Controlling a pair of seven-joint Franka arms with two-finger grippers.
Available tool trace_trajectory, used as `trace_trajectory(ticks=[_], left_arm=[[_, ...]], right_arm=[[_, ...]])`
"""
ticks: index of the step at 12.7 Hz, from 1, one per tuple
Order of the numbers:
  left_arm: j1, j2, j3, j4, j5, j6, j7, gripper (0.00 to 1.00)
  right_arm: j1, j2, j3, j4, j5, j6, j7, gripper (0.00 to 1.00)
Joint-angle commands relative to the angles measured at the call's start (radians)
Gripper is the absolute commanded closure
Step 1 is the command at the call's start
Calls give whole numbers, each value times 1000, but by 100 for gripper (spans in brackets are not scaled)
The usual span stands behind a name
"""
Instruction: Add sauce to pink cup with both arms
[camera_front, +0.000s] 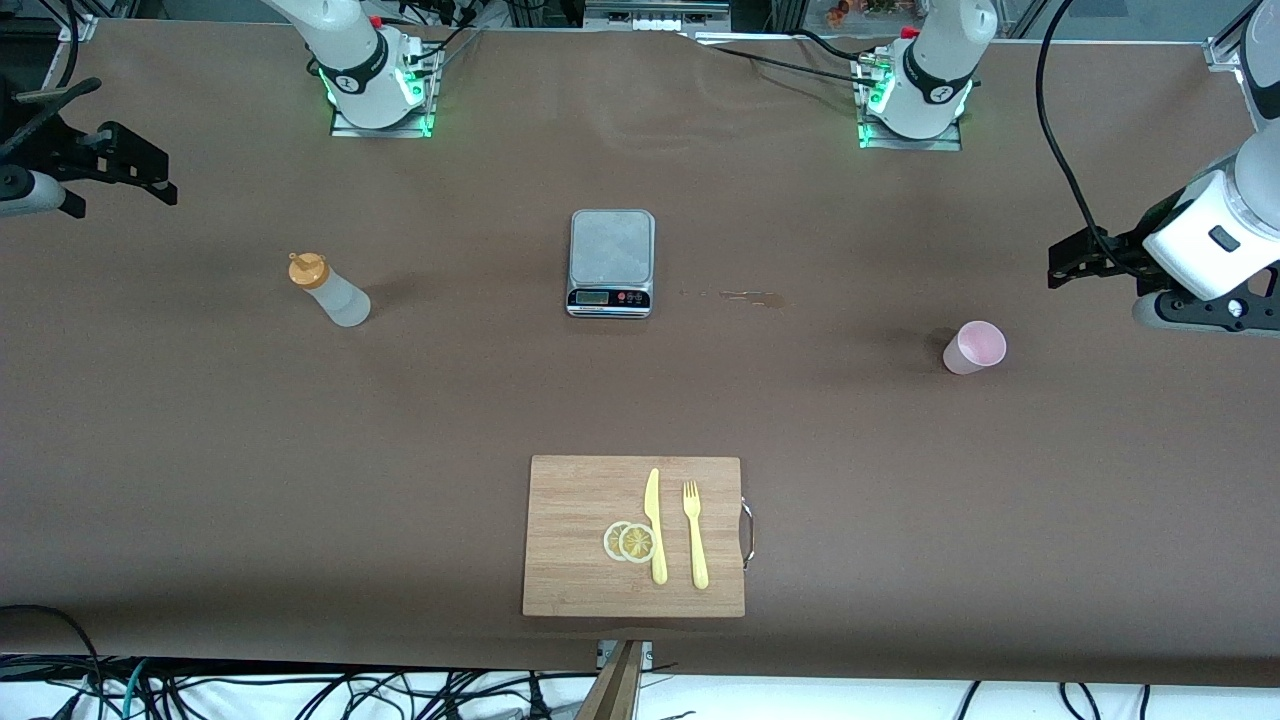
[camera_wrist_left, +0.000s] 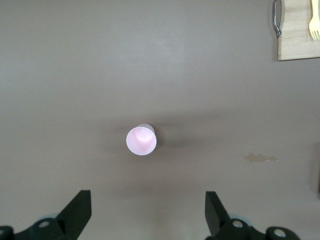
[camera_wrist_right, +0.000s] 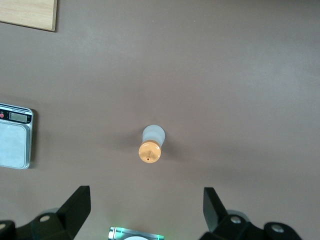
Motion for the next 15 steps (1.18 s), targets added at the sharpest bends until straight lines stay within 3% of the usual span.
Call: trace_trajectory(ticks=[1, 10, 15], left_arm=[[-1, 20, -1, 37, -2, -25, -10, 0], [-1, 28, -1, 37, -7, -22, -9, 0], [34, 84, 8, 37, -7, -11, 1, 0]], right_arm=[[-5, 5, 1, 18, 15, -21, 10, 0], [-5, 5, 1, 19, 15, -21, 10, 0], [-6, 9, 0, 18, 15, -20, 10, 0]])
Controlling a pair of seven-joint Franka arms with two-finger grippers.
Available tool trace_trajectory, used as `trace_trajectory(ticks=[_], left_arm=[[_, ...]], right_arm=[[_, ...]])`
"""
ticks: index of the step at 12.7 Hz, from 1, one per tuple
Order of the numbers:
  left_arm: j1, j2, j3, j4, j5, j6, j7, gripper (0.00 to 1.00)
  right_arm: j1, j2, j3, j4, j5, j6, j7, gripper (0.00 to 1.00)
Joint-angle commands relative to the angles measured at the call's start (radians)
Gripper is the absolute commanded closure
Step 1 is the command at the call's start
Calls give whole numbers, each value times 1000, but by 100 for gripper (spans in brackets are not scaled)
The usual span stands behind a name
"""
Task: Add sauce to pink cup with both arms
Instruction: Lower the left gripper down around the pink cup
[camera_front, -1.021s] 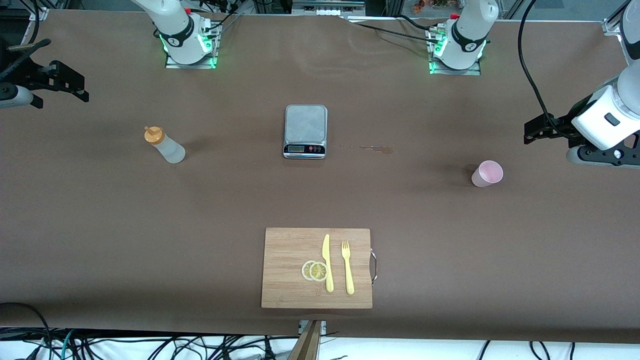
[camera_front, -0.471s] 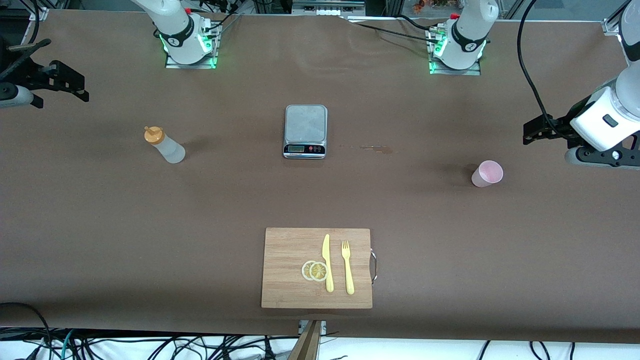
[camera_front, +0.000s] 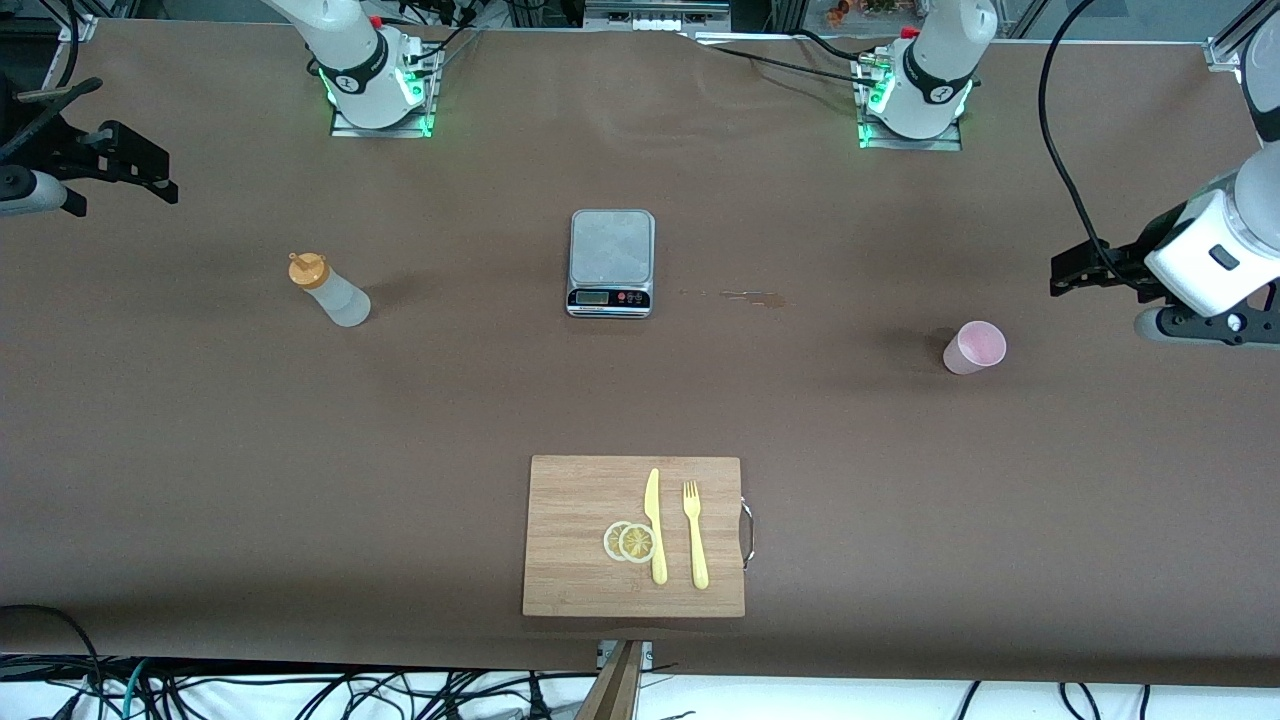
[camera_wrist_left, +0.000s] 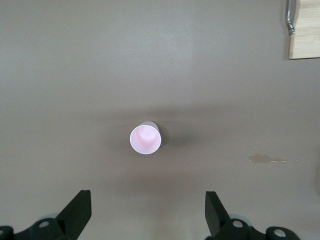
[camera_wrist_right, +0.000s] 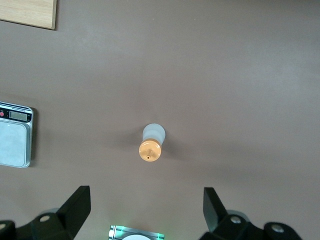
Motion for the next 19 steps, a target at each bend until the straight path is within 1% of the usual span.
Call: trace_trajectory(ticks=[1, 3, 5, 6, 8, 10, 12, 14, 17, 19], left_arm=[[13, 66, -2, 37, 2, -12, -1, 0], [17, 107, -2, 17, 2, 28, 1, 0], [39, 144, -4, 9, 2, 40, 30, 0], [50, 176, -4, 6, 2, 71, 71, 0], [95, 193, -2, -49, -1, 170, 163, 0], [101, 192, -1, -145, -1, 284, 182, 0], [106, 180, 3, -275, 1, 428, 185, 0], [102, 137, 29, -412, 1, 548, 191, 0], [99, 131, 49, -512, 1, 652, 205, 0], [99, 108, 56, -599, 1, 741, 206, 1]], right_arm=[[-6, 14, 0, 21, 14, -13, 10, 0], [-6, 17, 0, 21, 14, -3, 10, 0], [-6, 17, -4, 24, 11, -4, 8, 0], [-6, 15, -14, 24, 11, -6, 8, 0], [-6, 15, -15, 25, 11, -6, 7, 0], [-3, 17, -14, 25, 12, 1, 7, 0], [3, 17, -9, 25, 15, 4, 7, 0], [14, 17, -1, 27, 21, 7, 8, 0], [18, 17, -3, 27, 25, 14, 8, 0], [15, 18, -11, 22, 25, 24, 4, 0]])
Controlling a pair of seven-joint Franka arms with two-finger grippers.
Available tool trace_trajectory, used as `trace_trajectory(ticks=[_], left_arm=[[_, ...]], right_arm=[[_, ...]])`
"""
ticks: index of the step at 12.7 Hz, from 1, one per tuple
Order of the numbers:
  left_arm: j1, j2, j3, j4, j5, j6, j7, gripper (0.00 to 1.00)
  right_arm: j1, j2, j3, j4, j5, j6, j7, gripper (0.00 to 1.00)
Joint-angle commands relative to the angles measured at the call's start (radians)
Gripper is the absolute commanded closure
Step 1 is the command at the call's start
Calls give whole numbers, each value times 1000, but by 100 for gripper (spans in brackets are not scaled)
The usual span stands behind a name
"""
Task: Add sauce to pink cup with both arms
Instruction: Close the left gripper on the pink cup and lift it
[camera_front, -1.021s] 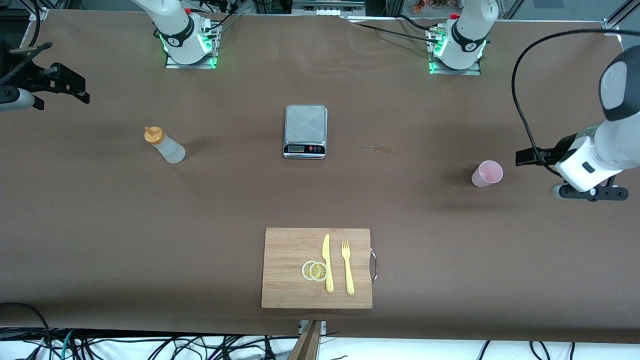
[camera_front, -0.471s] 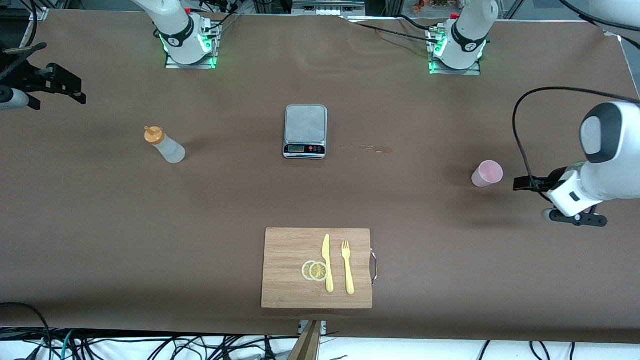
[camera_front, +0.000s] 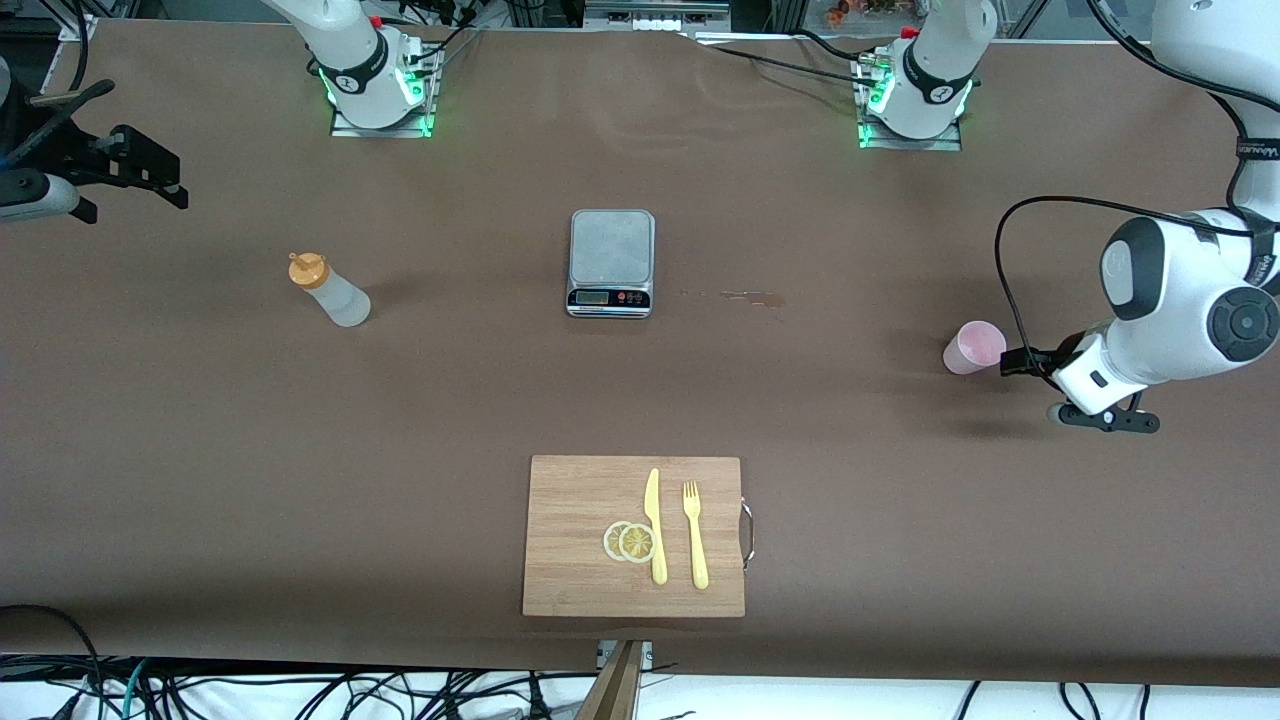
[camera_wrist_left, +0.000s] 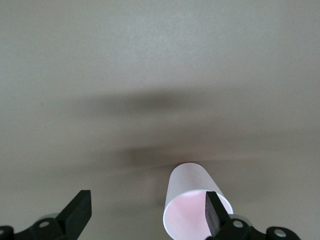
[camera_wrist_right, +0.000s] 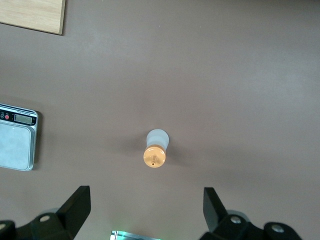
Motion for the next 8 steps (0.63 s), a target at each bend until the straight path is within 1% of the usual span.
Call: trace_trajectory(ticks=[1, 6, 8], left_arm=[[-6, -79, 12, -150, 0, 114, 24, 1], [-9, -101, 21, -258, -3, 234, 26, 2], [-6, -101, 21, -290, -11, 280, 24, 6]], right_arm=[[-5, 11, -10, 17, 15, 2, 4, 0], [-5, 11, -8, 17, 15, 2, 8, 0], [-2, 11, -8, 19, 15, 2, 8, 0]])
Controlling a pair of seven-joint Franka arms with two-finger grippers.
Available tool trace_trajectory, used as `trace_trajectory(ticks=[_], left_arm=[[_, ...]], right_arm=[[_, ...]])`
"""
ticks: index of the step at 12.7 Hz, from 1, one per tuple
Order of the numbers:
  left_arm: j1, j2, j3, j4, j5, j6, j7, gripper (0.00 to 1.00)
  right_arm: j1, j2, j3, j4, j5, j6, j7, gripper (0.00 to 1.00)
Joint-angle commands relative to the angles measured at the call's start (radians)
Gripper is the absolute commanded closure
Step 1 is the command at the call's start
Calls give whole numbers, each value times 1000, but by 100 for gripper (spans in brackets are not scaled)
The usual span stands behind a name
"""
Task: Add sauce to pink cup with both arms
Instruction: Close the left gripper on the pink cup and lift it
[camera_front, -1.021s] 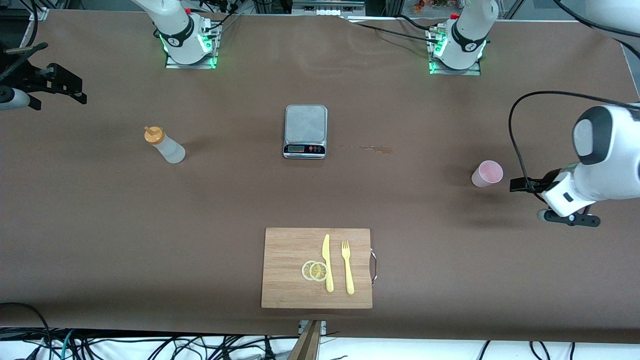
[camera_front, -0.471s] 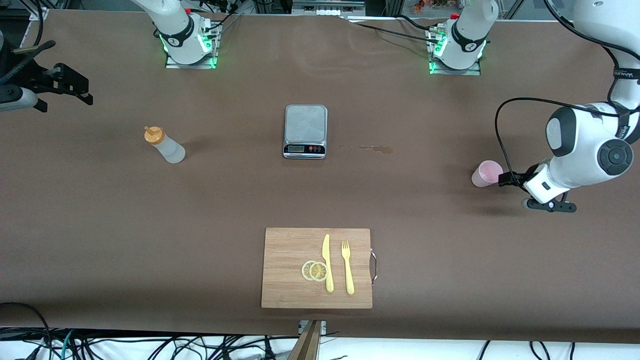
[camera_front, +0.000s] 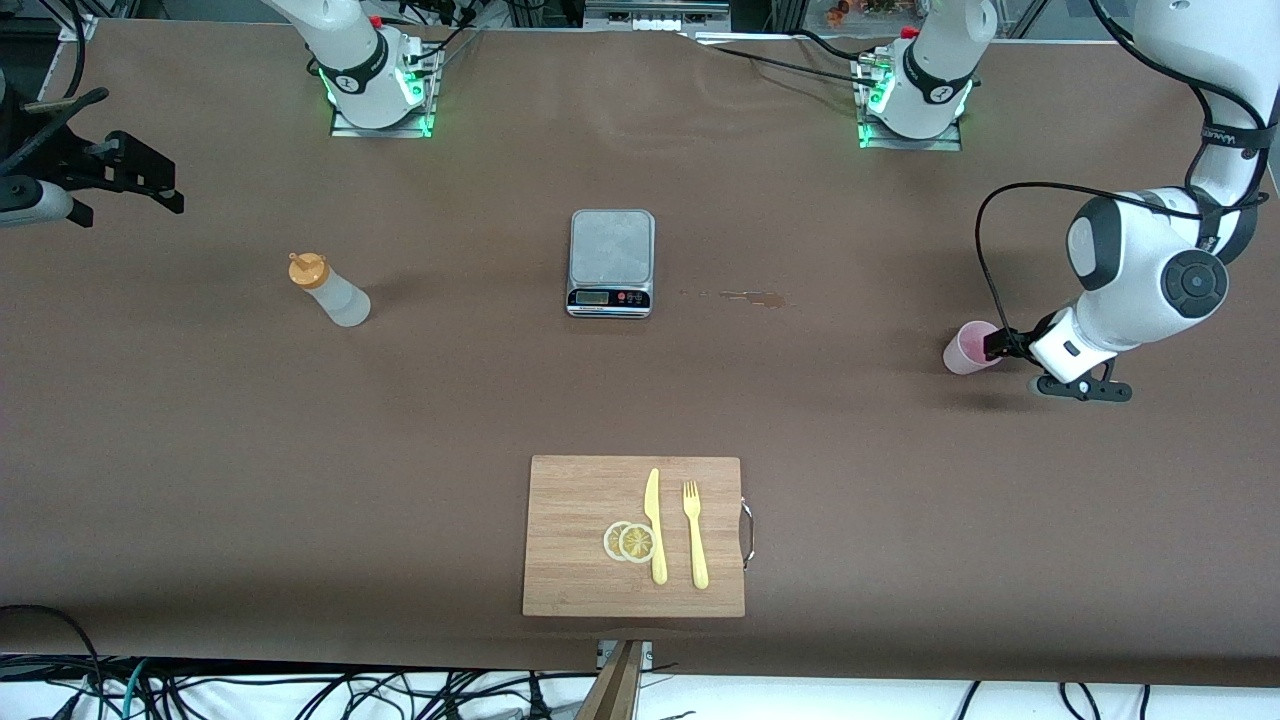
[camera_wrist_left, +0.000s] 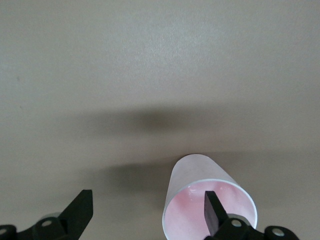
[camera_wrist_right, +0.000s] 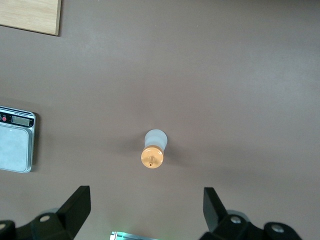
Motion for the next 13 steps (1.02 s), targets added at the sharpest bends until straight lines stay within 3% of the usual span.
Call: trace_trajectory(ticks=[1, 2, 6, 7, 11, 13], left_arm=[[-6, -36, 10, -68, -12, 58, 23, 10], [-6, -33, 10, -68, -12, 60, 22, 19], [-21, -31, 10, -65, -17, 55, -73, 88], [-25, -31, 10, -64, -17, 54, -86, 100], [-29, -33, 7, -42, -17, 48, -84, 100], [-47, -37, 3, 11, -20, -19, -83, 100]], right_arm=[[0, 4, -1, 17, 13, -1, 8, 0], [-1, 4, -1, 17, 15, -1, 8, 0], [-1, 4, -1, 19, 15, -1, 8, 0], [-1, 4, -1, 19, 13, -1, 8, 0], [-1, 7, -1, 20, 13, 1, 8, 0], [-1, 7, -1, 20, 13, -1, 8, 0]])
